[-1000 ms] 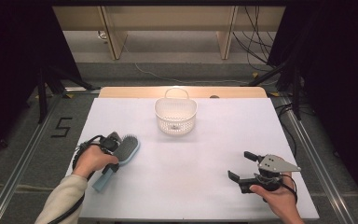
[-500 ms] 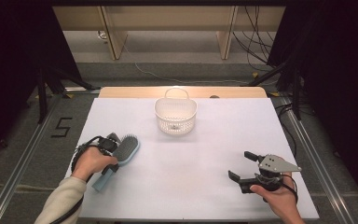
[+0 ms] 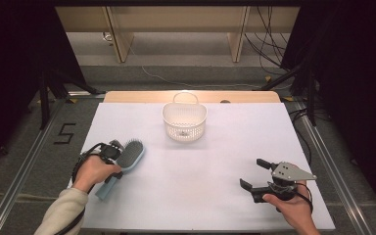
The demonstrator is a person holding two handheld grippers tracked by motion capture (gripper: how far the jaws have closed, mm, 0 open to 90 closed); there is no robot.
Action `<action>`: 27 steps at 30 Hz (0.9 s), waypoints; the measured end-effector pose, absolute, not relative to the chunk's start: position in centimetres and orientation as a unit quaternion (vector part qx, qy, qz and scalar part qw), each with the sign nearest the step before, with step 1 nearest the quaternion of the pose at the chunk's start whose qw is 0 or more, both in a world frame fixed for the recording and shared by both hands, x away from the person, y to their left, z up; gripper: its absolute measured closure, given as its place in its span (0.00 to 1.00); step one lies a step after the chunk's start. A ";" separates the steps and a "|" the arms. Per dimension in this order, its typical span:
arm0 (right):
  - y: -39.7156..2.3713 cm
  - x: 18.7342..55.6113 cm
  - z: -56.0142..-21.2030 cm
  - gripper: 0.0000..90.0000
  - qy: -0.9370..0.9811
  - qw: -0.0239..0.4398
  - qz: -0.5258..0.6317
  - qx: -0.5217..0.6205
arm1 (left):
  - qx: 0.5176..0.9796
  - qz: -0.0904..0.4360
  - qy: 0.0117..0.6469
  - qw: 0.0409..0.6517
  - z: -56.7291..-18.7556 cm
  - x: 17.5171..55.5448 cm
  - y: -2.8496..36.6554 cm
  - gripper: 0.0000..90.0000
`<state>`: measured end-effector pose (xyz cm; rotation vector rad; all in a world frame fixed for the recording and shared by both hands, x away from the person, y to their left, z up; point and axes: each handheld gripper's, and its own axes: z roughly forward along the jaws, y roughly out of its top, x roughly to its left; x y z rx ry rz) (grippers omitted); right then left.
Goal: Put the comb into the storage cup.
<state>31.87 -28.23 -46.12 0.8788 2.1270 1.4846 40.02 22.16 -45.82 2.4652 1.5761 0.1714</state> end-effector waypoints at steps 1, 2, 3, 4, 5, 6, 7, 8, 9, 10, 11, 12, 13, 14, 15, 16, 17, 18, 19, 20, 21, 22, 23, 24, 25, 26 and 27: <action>-28.2 31.9 -46.1 0.07 0.761 0.200 0.531 0.315 | 0.836 0.061 0.535 0.108 -45.8 40.0 22.2 0.78; -28.2 31.9 -46.1 0.07 0.761 0.200 0.531 0.315 | 0.835 0.066 0.534 0.112 -45.6 39.9 22.2 0.78; -28.2 31.9 -46.1 0.07 0.761 0.200 0.531 0.315 | 0.836 0.068 0.532 0.114 -45.5 39.8 22.3 0.78; -28.2 31.9 -46.1 0.07 0.761 0.200 0.532 0.315 | 0.836 0.070 0.532 0.115 -45.5 39.7 22.3 0.78; -28.2 31.9 -46.1 0.07 0.761 0.199 0.532 0.315 | 0.836 0.074 0.530 0.121 -45.4 39.7 22.3 0.78; -28.2 31.9 -46.1 0.07 0.761 0.200 0.532 0.314 | 0.835 0.077 0.530 0.125 -45.3 39.6 22.3 0.78; -28.2 31.9 -46.1 0.07 0.761 0.200 0.531 0.315 | 0.836 0.081 0.528 0.126 -45.2 39.5 22.3 0.78; -28.2 31.9 -46.1 0.07 0.761 0.200 0.531 0.315 | 0.836 0.084 0.527 0.130 -45.1 39.5 22.3 0.78; -28.2 31.9 -46.1 0.07 0.761 0.200 0.531 0.314 | 0.835 0.088 0.526 0.135 -45.0 39.4 22.3 0.78; -28.2 31.9 -46.1 0.07 0.760 0.199 0.532 0.315 | 0.835 0.092 0.523 0.140 -44.9 39.3 22.3 0.78; -28.2 31.9 -46.1 0.07 0.760 0.199 0.532 0.315 | 0.835 0.096 0.523 0.145 -44.8 39.3 22.3 0.78; -28.2 31.9 -46.1 0.07 0.760 0.199 0.532 0.315 | 0.833 0.100 0.523 0.153 -44.7 39.2 22.2 0.78; -28.2 31.9 -46.1 0.07 0.761 0.200 0.532 0.314 | 0.833 0.104 0.521 0.156 -44.6 39.1 22.2 0.78; -28.2 31.9 -46.1 0.07 0.761 0.200 0.532 0.314 | 0.833 0.105 0.520 0.158 -44.6 39.1 22.2 0.78; -28.2 31.9 -46.1 0.07 0.761 0.200 0.532 0.314 | 0.832 0.107 0.520 0.161 -44.5 39.0 22.2 0.78; -28.2 31.9 -46.1 0.07 0.761 0.200 0.532 0.314 | 0.830 0.111 0.520 0.167 -44.5 38.9 22.1 0.78; -28.2 31.9 -46.1 0.07 0.761 0.199 0.532 0.315 | 0.830 0.112 0.520 0.168 -44.4 38.9 22.1 0.78; -28.2 31.9 -46.1 0.07 0.760 0.199 0.533 0.315 | 0.830 0.113 0.519 0.169 -44.4 38.9 22.1 0.78; -28.2 31.9 -46.1 0.07 0.759 0.200 0.533 0.315 | 0.828 0.117 0.520 0.173 -44.4 38.8 22.0 0.78; -28.2 31.9 -46.1 0.07 0.760 0.200 0.533 0.314 | 0.828 0.118 0.519 0.175 -44.3 38.8 22.0 0.78; -28.2 31.9 -46.1 0.07 0.760 0.200 0.532 0.315 | 0.828 0.120 0.519 0.176 -44.3 38.8 22.0 0.78; -28.2 31.9 -46.1 0.07 0.760 0.200 0.532 0.315 | 0.826 0.122 0.519 0.181 -44.3 38.8 22.0 0.78; -28.2 31.9 -46.1 0.07 0.760 0.200 0.532 0.315 | 0.825 0.124 0.519 0.183 -44.3 38.7 22.0 0.78; -28.2 31.9 -46.1 0.07 0.760 0.200 0.533 0.315 | 0.826 0.123 0.518 0.182 -44.2 38.7 22.0 0.78; -28.3 31.9 -46.1 0.07 0.760 0.200 0.533 0.314 | 0.827 0.123 0.518 0.184 -44.2 38.7 22.0 0.78; -28.3 31.9 -46.1 0.07 0.760 0.200 0.533 0.315 | 0.825 0.125 0.518 0.187 -44.3 38.7 22.0 0.78; -28.3 31.9 -46.1 0.07 0.761 0.200 0.531 0.315 | 0.826 0.126 0.517 0.187 -44.3 38.7 22.0 0.78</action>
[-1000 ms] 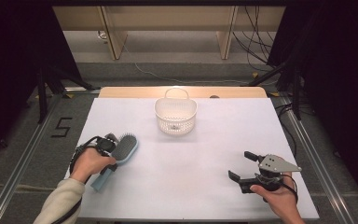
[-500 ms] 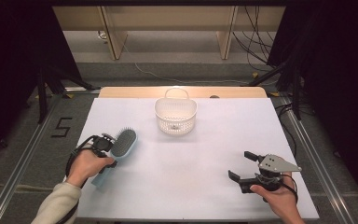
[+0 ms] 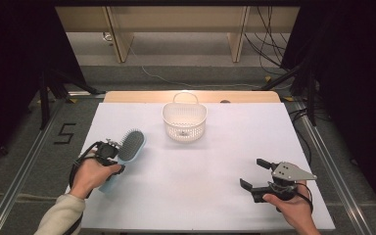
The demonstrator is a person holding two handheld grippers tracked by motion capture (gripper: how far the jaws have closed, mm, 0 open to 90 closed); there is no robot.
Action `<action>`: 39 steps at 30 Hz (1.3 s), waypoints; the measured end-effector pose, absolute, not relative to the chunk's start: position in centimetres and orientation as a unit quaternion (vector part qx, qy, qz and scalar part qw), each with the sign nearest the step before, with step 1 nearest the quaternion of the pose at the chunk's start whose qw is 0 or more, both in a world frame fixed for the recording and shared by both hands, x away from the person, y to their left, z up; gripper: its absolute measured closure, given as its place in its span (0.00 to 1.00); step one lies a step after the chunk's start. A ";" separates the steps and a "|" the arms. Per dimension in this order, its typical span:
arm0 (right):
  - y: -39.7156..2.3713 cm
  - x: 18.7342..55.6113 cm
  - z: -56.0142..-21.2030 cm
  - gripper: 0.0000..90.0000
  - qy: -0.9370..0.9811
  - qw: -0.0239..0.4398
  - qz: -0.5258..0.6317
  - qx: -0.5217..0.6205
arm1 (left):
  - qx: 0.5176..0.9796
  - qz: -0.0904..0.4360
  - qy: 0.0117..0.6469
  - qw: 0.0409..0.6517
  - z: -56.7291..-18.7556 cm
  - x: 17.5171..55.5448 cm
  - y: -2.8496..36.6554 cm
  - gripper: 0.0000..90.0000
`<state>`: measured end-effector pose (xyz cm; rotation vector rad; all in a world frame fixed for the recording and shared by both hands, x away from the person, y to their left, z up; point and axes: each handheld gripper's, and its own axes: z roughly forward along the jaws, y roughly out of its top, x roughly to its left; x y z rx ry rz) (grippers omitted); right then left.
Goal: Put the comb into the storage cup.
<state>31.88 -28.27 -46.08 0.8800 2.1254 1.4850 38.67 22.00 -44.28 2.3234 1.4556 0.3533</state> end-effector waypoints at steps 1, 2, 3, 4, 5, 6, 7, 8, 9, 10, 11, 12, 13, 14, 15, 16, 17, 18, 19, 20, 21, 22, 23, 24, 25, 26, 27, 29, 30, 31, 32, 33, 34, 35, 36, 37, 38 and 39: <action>-28.3 31.9 -46.1 0.07 0.760 0.200 0.531 0.315 | 0.824 0.130 0.517 0.191 -44.3 38.7 22.0 0.78; -28.3 31.9 -46.1 0.07 0.760 0.200 0.532 0.315 | 0.824 0.131 0.517 0.193 -44.3 38.6 22.0 0.78; -28.3 31.9 -46.1 0.07 0.760 0.200 0.532 0.315 | 0.823 0.132 0.517 0.194 -44.2 38.6 22.0 0.78; -28.3 31.9 -46.1 0.07 0.760 0.200 0.533 0.315 | 0.822 0.136 0.517 0.196 -44.2 38.6 22.0 0.78; -28.3 31.9 -46.1 0.07 0.760 0.200 0.533 0.315 | 0.821 0.141 0.517 0.199 -44.1 38.6 22.0 0.78; -28.3 31.9 -46.1 0.07 0.760 0.200 0.532 0.314 | 0.820 0.144 0.517 0.202 -44.1 38.6 22.0 0.78; -28.3 31.9 -46.1 0.07 0.760 0.200 0.532 0.315 | 0.819 0.145 0.516 0.204 -44.1 38.5 22.0 0.78; -28.3 31.9 -46.1 0.07 0.760 0.200 0.532 0.314 | 0.818 0.146 0.517 0.206 -44.0 38.5 22.0 0.78; -28.3 31.9 -46.1 0.07 0.760 0.200 0.532 0.314 | 0.818 0.147 0.517 0.208 -44.0 38.5 22.0 0.78; -28.3 31.9 -46.1 0.07 0.760 0.200 0.532 0.315 | 0.817 0.149 0.516 0.210 -44.1 38.4 22.0 0.78; -28.3 31.9 -46.1 0.07 0.760 0.200 0.532 0.315 | 0.817 0.150 0.516 0.211 -44.1 38.4 22.0 0.78; -28.3 31.9 -46.1 0.07 0.760 0.200 0.532 0.315 | 0.816 0.153 0.516 0.213 -44.1 38.4 22.0 0.78; -28.3 31.9 -46.1 0.07 0.760 0.200 0.533 0.315 | 0.814 0.155 0.517 0.216 -44.1 38.4 22.0 0.78; -28.3 31.9 -46.1 0.07 0.760 0.200 0.533 0.315 | 0.814 0.156 0.517 0.216 -44.1 38.4 22.0 0.78; -28.3 31.8 -46.0 0.07 0.760 0.200 0.533 0.315 | 0.812 0.158 0.517 0.219 -44.0 38.4 22.0 0.78; -28.3 31.8 -46.0 0.07 0.760 0.200 0.532 0.315 | 0.810 0.161 0.518 0.223 -44.0 38.3 22.0 0.78; -28.3 31.8 -46.0 0.07 0.759 0.200 0.533 0.315 | 0.809 0.163 0.518 0.225 -44.0 38.3 22.1 0.78; -28.3 31.8 -46.0 0.07 0.760 0.200 0.533 0.315 | 0.807 0.166 0.518 0.228 -44.0 38.3 22.1 0.78; -28.3 31.9 -46.1 0.07 0.759 0.200 0.533 0.315 | 0.806 0.168 0.518 0.230 -43.9 38.3 22.1 0.78; -28.3 31.9 -46.1 0.07 0.760 0.200 0.533 0.315 | 0.806 0.169 0.518 0.231 -43.9 38.2 22.1 0.78; -28.3 31.9 -46.1 0.07 0.759 0.200 0.533 0.315 | 0.804 0.173 0.519 0.235 -43.9 38.2 22.1 0.78; -28.3 31.8 -46.0 0.07 0.759 0.200 0.533 0.315 | 0.803 0.174 0.518 0.237 -43.9 38.2 22.1 0.78; -28.3 31.8 -46.0 0.07 0.760 0.200 0.533 0.315 | 0.803 0.175 0.518 0.238 -43.8 38.1 22.1 0.78; -28.3 31.8 -46.0 0.07 0.760 0.200 0.533 0.314 | 0.803 0.174 0.518 0.239 -43.8 38.1 22.1 0.78; -28.3 31.8 -46.0 0.07 0.760 0.200 0.533 0.314 | 0.803 0.174 0.518 0.239 -43.8 38.1 22.1 0.78; -28.3 31.8 -46.0 0.07 0.759 0.200 0.533 0.315 | 0.802 0.175 0.518 0.242 -43.9 38.1 22.1 0.78; -28.3 31.8 -46.0 0.07 0.759 0.200 0.533 0.315 | 0.802 0.175 0.517 0.242 -43.9 38.1 22.1 0.78; -28.3 31.8 -46.0 0.07 0.760 0.200 0.533 0.314 | 0.802 0.175 0.517 0.243 -43.9 38.1 22.1 0.78; -28.3 31.8 -46.0 0.07 0.760 0.199 0.533 0.315 | 0.801 0.177 0.517 0.244 -43.9 38.1 22.1 0.78; -28.3 31.8 -46.0 0.07 0.760 0.200 0.533 0.315 | 0.801 0.177 0.517 0.244 -43.9 38.1 22.1 0.78; -28.3 31.8 -46.0 0.07 0.760 0.200 0.533 0.315 | 0.801 0.177 0.516 0.245 -43.9 38.1 22.1 0.78; -28.3 31.8 -46.0 0.07 0.760 0.200 0.533 0.315 | 0.800 0.179 0.516 0.247 -43.9 38.0 22.1 0.78; -28.3 31.8 -46.0 0.07 0.760 0.200 0.533 0.315 | 0.799 0.180 0.516 0.248 -43.9 38.0 22.1 0.78; -28.3 31.8 -46.0 0.07 0.760 0.200 0.533 0.315 | 0.798 0.181 0.517 0.250 -43.9 38.0 22.1 0.78; -28.3 31.8 -46.0 0.07 0.760 0.200 0.533 0.315 | 0.798 0.183 0.516 0.252 -43.8 38.0 22.1 0.78; -28.3 31.8 -46.0 0.07 0.760 0.200 0.533 0.315 | 0.796 0.185 0.517 0.255 -43.8 38.0 22.1 0.78; -28.3 31.8 -46.0 0.07 0.760 0.200 0.533 0.315 | 0.796 0.187 0.516 0.256 -43.8 38.0 22.1 0.78; -28.3 31.9 -46.1 0.07 0.760 0.200 0.533 0.315 | 0.795 0.188 0.516 0.258 -43.7 37.9 22.2 0.78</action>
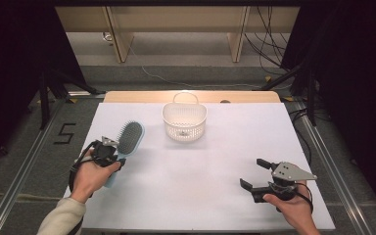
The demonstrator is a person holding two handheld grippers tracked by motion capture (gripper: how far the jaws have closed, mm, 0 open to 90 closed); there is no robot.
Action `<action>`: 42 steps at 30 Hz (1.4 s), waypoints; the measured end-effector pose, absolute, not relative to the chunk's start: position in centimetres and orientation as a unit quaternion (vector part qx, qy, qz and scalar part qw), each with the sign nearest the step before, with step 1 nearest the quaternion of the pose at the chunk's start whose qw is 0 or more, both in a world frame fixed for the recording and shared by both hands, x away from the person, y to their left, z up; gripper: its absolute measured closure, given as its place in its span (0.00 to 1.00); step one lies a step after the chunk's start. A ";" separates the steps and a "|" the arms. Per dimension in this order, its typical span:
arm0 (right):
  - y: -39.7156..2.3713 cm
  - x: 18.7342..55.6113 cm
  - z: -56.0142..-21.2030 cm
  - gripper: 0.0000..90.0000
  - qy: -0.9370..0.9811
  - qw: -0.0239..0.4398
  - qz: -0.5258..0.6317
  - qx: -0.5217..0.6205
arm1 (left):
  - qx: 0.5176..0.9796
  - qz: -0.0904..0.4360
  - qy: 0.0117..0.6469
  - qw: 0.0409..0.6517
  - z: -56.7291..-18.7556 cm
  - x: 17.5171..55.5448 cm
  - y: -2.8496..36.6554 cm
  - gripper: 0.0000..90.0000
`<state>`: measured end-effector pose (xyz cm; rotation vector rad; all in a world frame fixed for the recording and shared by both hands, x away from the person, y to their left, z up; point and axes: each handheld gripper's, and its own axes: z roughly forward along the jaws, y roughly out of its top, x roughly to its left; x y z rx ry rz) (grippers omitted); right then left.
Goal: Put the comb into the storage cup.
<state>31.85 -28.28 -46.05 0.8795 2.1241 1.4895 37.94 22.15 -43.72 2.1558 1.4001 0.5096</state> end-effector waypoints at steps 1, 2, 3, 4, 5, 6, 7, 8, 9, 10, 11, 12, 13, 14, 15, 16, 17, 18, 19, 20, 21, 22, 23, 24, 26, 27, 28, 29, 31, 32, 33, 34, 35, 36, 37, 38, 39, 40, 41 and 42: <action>-28.3 31.9 -46.1 0.07 0.760 0.200 0.533 0.315 | 0.793 0.191 0.517 0.260 -43.7 37.9 22.2 0.78; -28.3 31.9 -46.1 0.07 0.760 0.200 0.533 0.315 | 0.792 0.192 0.517 0.262 -43.7 37.9 22.2 0.78; -28.3 31.9 -46.1 0.07 0.760 0.200 0.533 0.314 | 0.792 0.193 0.516 0.262 -43.6 37.9 22.2 0.78; -28.3 31.8 -46.0 0.07 0.760 0.200 0.533 0.315 | 0.791 0.195 0.516 0.264 -43.6 37.9 22.2 0.78; -28.3 31.9 -46.1 0.07 0.760 0.199 0.533 0.314 | 0.791 0.195 0.515 0.265 -43.6 37.9 22.2 0.78; -28.3 31.9 -46.1 0.07 0.760 0.200 0.533 0.314 | 0.791 0.196 0.515 0.266 -43.6 37.9 22.2 0.78; -28.3 31.9 -46.1 0.07 0.760 0.200 0.533 0.314 | 0.790 0.197 0.515 0.267 -43.6 37.9 22.2 0.78; -28.3 31.9 -46.1 0.07 0.760 0.200 0.533 0.314 | 0.790 0.198 0.515 0.269 -43.6 37.9 22.2 0.78; -28.3 31.9 -46.1 0.07 0.760 0.200 0.533 0.314 | 0.789 0.199 0.515 0.269 -43.6 37.9 22.2 0.78; -28.3 31.9 -46.1 0.07 0.760 0.200 0.533 0.314 | 0.790 0.198 0.515 0.270 -43.6 37.9 22.2 0.78; -28.3 31.9 -46.1 0.07 0.760 0.200 0.533 0.315 | 0.789 0.200 0.514 0.272 -43.5 37.9 22.1 0.78; -28.3 31.9 -46.1 0.07 0.760 0.200 0.533 0.315 | 0.789 0.200 0.514 0.272 -43.5 37.9 22.1 0.78; -28.3 31.9 -46.1 0.07 0.760 0.200 0.533 0.315 | 0.789 0.200 0.513 0.273 -43.5 37.9 22.1 0.78; -28.3 31.9 -46.1 0.07 0.760 0.200 0.533 0.315 | 0.787 0.202 0.513 0.275 -43.5 37.9 22.1 0.78; -28.3 31.9 -46.1 0.07 0.760 0.199 0.533 0.315 | 0.788 0.202 0.513 0.275 -43.5 37.9 22.1 0.78; -28.3 31.9 -46.1 0.07 0.760 0.199 0.533 0.315 | 0.787 0.204 0.513 0.277 -43.4 37.8 22.1 0.78; -28.3 31.9 -46.1 0.07 0.760 0.199 0.533 0.315 | 0.786 0.204 0.513 0.278 -43.4 37.8 22.1 0.78; -28.3 31.9 -46.1 0.07 0.760 0.199 0.533 0.315 | 0.785 0.204 0.513 0.279 -43.4 37.8 22.1 0.78; -28.3 31.9 -46.1 0.07 0.760 0.200 0.533 0.315 | 0.784 0.206 0.514 0.281 -43.4 37.8 22.1 0.78; -28.3 31.9 -46.1 0.07 0.760 0.200 0.533 0.315 | 0.783 0.208 0.514 0.283 -43.4 37.8 22.2 0.78; -28.3 31.9 -46.1 0.07 0.760 0.200 0.532 0.315 | 0.783 0.208 0.514 0.283 -43.3 37.8 22.2 0.78; -28.3 31.9 -46.1 0.07 0.760 0.200 0.532 0.315 | 0.782 0.209 0.513 0.285 -43.3 37.8 22.2 0.78; -28.3 31.9 -46.1 0.07 0.760 0.200 0.533 0.315 | 0.781 0.211 0.513 0.286 -43.3 37.8 22.2 0.78; -28.3 31.9 -46.1 0.07 0.760 0.199 0.533 0.315 | 0.781 0.212 0.513 0.287 -43.3 37.8 22.2 0.78; -28.3 31.9 -46.1 0.07 0.760 0.200 0.533 0.315 | 0.778 0.216 0.513 0.291 -43.3 37.8 22.1 0.78; -28.3 31.9 -46.1 0.07 0.760 0.200 0.532 0.315 | 0.778 0.216 0.513 0.291 -43.2 37.8 22.1 0.78; -28.3 31.9 -46.1 0.07 0.760 0.200 0.532 0.315 | 0.778 0.216 0.513 0.292 -43.2 37.8 22.1 0.78; -28.3 31.9 -46.1 0.07 0.760 0.200 0.533 0.315 | 0.777 0.218 0.513 0.293 -43.2 37.8 22.1 0.78; -28.3 31.9 -46.1 0.07 0.760 0.200 0.532 0.315 | 0.777 0.217 0.513 0.293 -43.2 37.8 22.1 0.78; -28.3 31.9 -46.1 0.07 0.760 0.200 0.532 0.315 | 0.776 0.219 0.512 0.295 -43.2 37.8 22.1 0.78; -28.3 31.9 -46.1 0.07 0.760 0.200 0.532 0.315 | 0.776 0.219 0.512 0.296 -43.2 37.8 22.1 0.78; -28.3 31.9 -46.1 0.07 0.760 0.200 0.532 0.315 | 0.776 0.220 0.512 0.297 -43.2 37.7 22.1 0.78; -28.3 31.9 -46.1 0.07 0.760 0.200 0.533 0.315 | 0.774 0.222 0.511 0.299 -43.2 37.7 22.1 0.78; -28.3 31.9 -46.1 0.07 0.760 0.200 0.533 0.315 | 0.774 0.222 0.511 0.300 -43.2 37.7 22.1 0.78; -28.3 31.9 -46.1 0.07 0.760 0.200 0.533 0.315 | 0.774 0.223 0.511 0.301 -43.1 37.7 22.1 0.78; -28.3 31.9 -46.1 0.07 0.760 0.200 0.533 0.315 | 0.772 0.224 0.511 0.303 -43.1 37.7 22.0 0.78; -28.3 31.9 -46.1 0.07 0.760 0.199 0.533 0.315 | 0.772 0.224 0.511 0.304 -43.1 37.7 22.0 0.78; -28.3 31.9 -46.1 0.07 0.760 0.200 0.533 0.315 | 0.772 0.224 0.511 0.304 -43.1 37.7 22.1 0.78; -28.3 31.9 -46.1 0.07 0.760 0.200 0.533 0.315 | 0.771 0.224 0.511 0.306 -43.1 37.7 22.0 0.78; -28.3 31.9 -46.1 0.07 0.760 0.199 0.533 0.315 | 0.771 0.225 0.511 0.307 -43.1 37.7 22.0 0.78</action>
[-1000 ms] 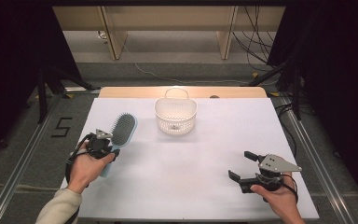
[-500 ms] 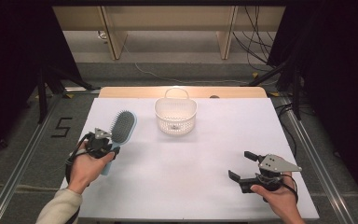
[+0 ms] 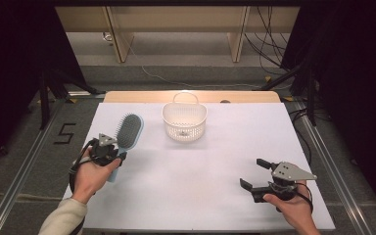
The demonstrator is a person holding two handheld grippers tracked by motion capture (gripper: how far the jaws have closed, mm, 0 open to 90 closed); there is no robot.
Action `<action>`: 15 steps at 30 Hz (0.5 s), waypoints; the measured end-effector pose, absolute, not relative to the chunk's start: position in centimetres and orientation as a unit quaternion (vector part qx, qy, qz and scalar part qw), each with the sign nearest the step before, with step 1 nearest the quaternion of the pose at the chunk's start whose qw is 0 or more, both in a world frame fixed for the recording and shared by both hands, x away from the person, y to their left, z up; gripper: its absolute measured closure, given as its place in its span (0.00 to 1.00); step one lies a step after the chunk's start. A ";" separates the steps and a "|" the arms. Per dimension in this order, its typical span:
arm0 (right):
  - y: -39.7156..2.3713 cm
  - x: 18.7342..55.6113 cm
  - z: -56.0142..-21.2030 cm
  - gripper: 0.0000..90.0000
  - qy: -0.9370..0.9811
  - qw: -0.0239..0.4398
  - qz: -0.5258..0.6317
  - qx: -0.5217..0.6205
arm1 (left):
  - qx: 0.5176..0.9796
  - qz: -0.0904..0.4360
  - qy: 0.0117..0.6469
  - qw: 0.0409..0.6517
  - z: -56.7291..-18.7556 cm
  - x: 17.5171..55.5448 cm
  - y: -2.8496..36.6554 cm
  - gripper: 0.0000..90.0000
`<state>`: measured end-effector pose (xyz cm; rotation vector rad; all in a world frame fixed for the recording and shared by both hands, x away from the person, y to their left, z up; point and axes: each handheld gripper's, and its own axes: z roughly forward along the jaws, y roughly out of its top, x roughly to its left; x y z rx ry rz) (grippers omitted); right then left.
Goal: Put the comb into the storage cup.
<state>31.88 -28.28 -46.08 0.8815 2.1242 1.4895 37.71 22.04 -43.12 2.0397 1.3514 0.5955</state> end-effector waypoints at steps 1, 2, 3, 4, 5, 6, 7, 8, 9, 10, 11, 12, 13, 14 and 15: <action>-28.3 31.9 -46.1 0.07 0.760 0.200 0.533 0.315 | 0.771 0.226 0.510 0.308 -43.1 37.7 22.0 0.78; -28.3 31.9 -46.1 0.07 0.760 0.200 0.532 0.314 | 0.769 0.228 0.511 0.311 -43.1 37.7 22.0 0.78; -28.3 31.9 -46.1 0.07 0.760 0.200 0.533 0.314 | 0.768 0.228 0.510 0.313 -43.1 37.7 22.0 0.78; -28.3 31.9 -46.1 0.07 0.760 0.200 0.533 0.315 | 0.767 0.230 0.510 0.314 -43.1 37.7 22.0 0.78; -28.3 31.9 -46.1 0.07 0.760 0.200 0.533 0.315 | 0.766 0.231 0.510 0.316 -43.0 37.7 22.0 0.78; -28.3 31.9 -46.1 0.07 0.760 0.200 0.532 0.315 | 0.765 0.234 0.510 0.318 -43.0 37.7 22.0 0.78; -28.3 31.9 -46.1 0.07 0.760 0.200 0.532 0.314 | 0.764 0.234 0.510 0.319 -43.0 37.7 22.0 0.78; -28.3 31.9 -46.1 0.07 0.760 0.199 0.533 0.315 | 0.763 0.234 0.509 0.321 -43.0 37.7 22.0 0.78; -28.3 31.9 -46.1 0.07 0.759 0.199 0.533 0.315 | 0.762 0.237 0.509 0.323 -43.0 37.7 22.0 0.78; -28.3 31.9 -46.1 0.07 0.759 0.199 0.533 0.315 | 0.761 0.238 0.509 0.324 -42.9 37.6 22.0 0.78; -28.3 31.9 -46.1 0.07 0.759 0.199 0.533 0.315 | 0.761 0.238 0.509 0.324 -42.9 37.6 22.0 0.78; -28.3 31.9 -46.1 0.07 0.759 0.199 0.534 0.315 | 0.760 0.239 0.509 0.326 -42.9 37.6 22.0 0.78; -28.3 31.9 -46.1 0.07 0.759 0.199 0.534 0.315 | 0.759 0.241 0.509 0.327 -42.9 37.6 22.0 0.78; -28.3 31.9 -46.1 0.07 0.760 0.199 0.533 0.315 | 0.758 0.241 0.509 0.329 -42.9 37.6 22.0 0.78; -28.3 31.9 -46.1 0.07 0.760 0.199 0.533 0.315 | 0.757 0.242 0.509 0.331 -42.9 37.6 22.0 0.78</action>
